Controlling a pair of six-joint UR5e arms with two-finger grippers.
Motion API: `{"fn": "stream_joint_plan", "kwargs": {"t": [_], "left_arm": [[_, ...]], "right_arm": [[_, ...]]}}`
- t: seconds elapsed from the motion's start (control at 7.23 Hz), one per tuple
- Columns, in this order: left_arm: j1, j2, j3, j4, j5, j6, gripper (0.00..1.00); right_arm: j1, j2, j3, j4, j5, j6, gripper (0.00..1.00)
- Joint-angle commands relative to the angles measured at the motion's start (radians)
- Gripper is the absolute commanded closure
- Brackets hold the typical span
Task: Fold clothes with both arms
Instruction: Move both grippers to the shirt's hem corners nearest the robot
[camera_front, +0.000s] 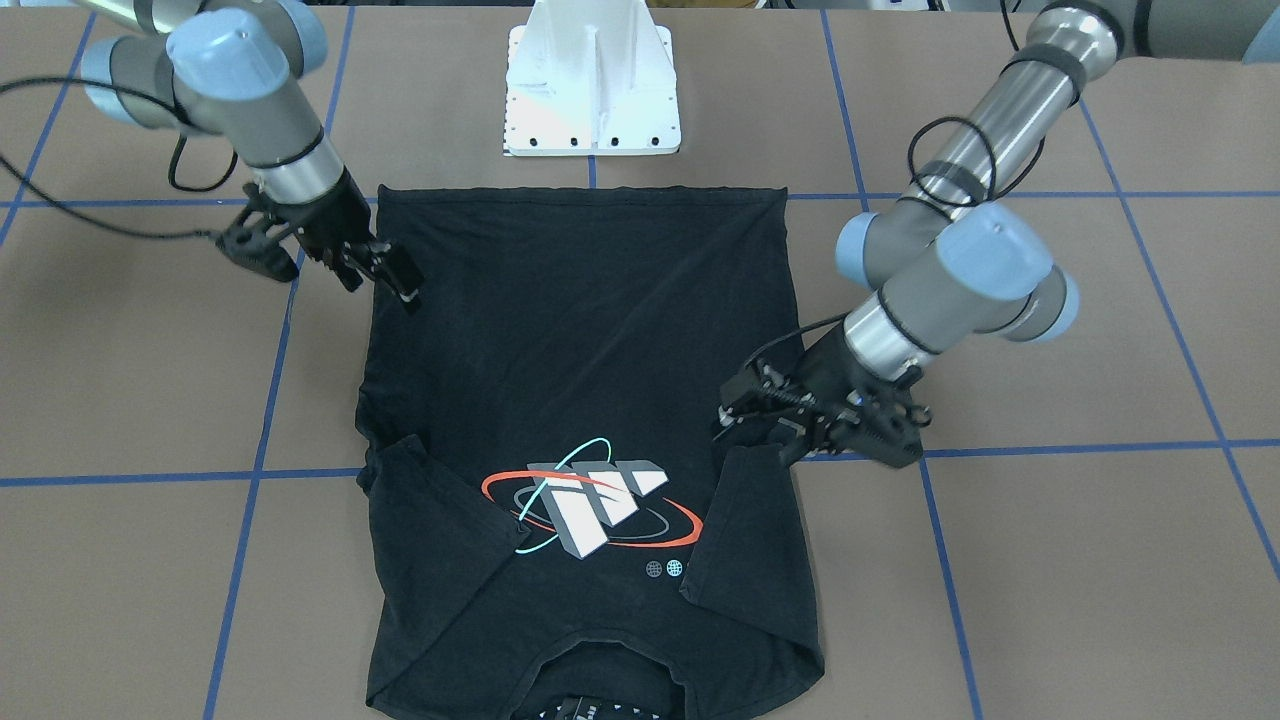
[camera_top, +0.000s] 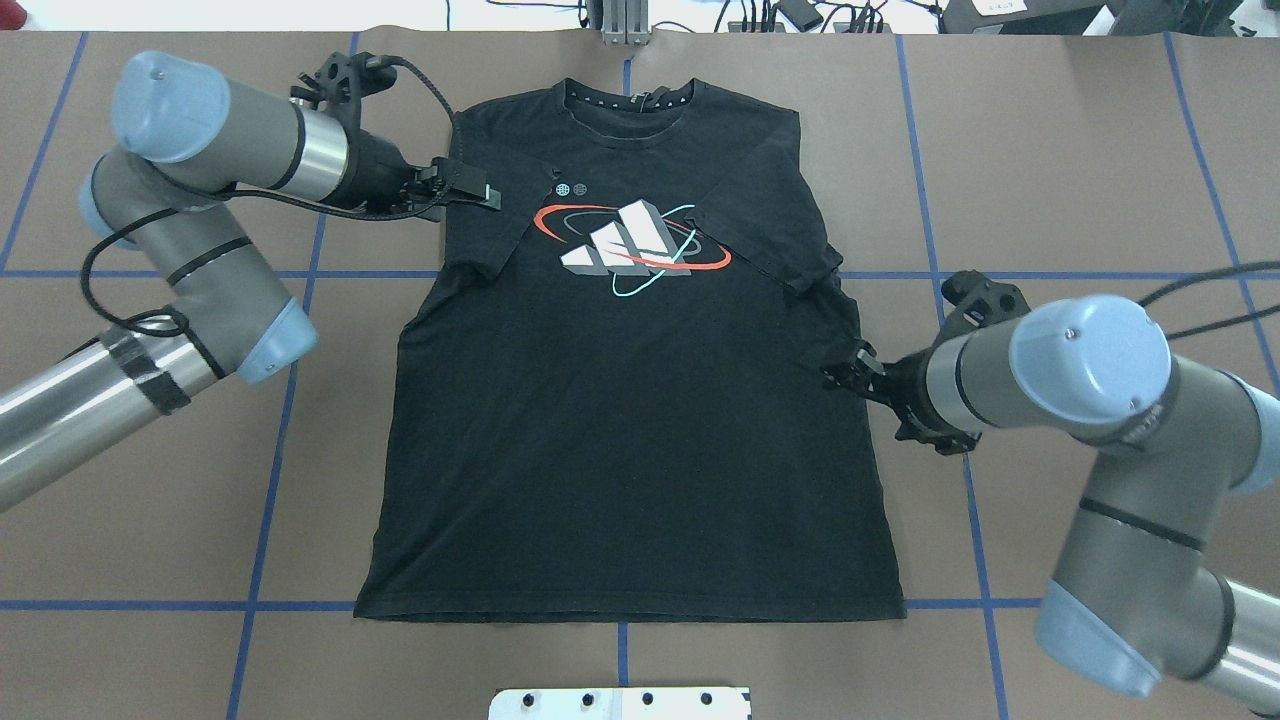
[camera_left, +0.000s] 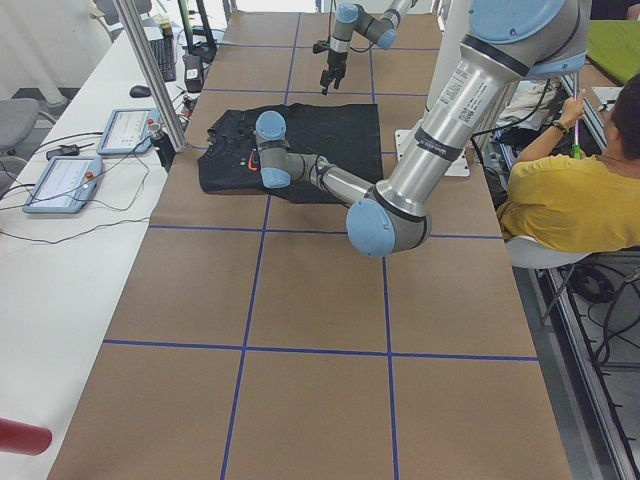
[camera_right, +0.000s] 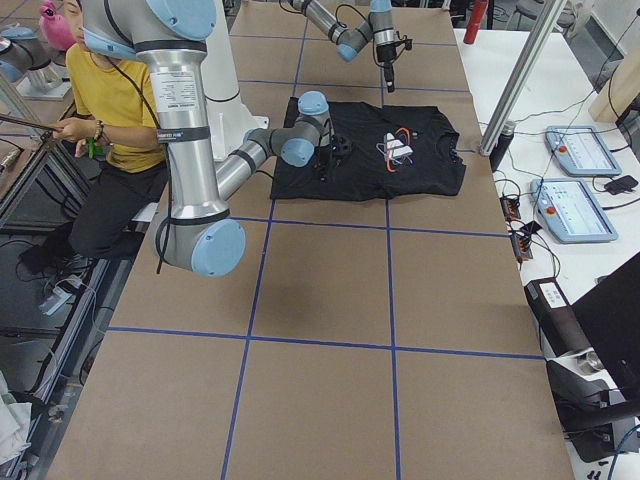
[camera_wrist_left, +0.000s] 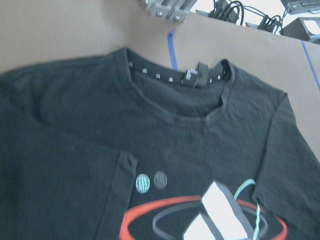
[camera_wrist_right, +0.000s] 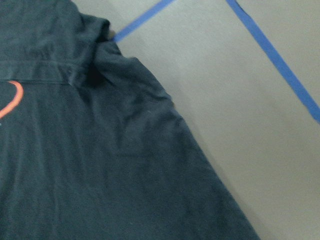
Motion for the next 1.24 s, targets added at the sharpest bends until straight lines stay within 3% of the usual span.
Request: {"fn": "stream_joint_plan", "kwargs": {"t": [0.0,0.41,0.69,0.97,1.11], "left_arm": [[-0.001,0.126,-0.196,-0.001,0.018,-0.048,0.01],[-0.001,0.151,-0.258,0.0,0.054,-0.05,0.01],[-0.001,0.156,-0.263,-0.001,0.067,-0.05,0.01],[-0.001,0.158,-0.272,-0.001,0.069,-0.05,0.01],[-0.001,0.194,-0.296,-0.001,0.069,-0.05,0.01]], "right_arm": [[-0.24,-0.158,0.119,-0.001,-0.211,0.222,0.02],[-0.439,-0.197,0.109,0.008,-0.362,0.379,0.07],[-0.467,-0.2,0.084,0.008,-0.386,0.38,0.12],[-0.465,-0.2,0.082,0.008,-0.383,0.38,0.21],[-0.465,-0.2,0.082,0.007,-0.381,0.38,0.37]]}}
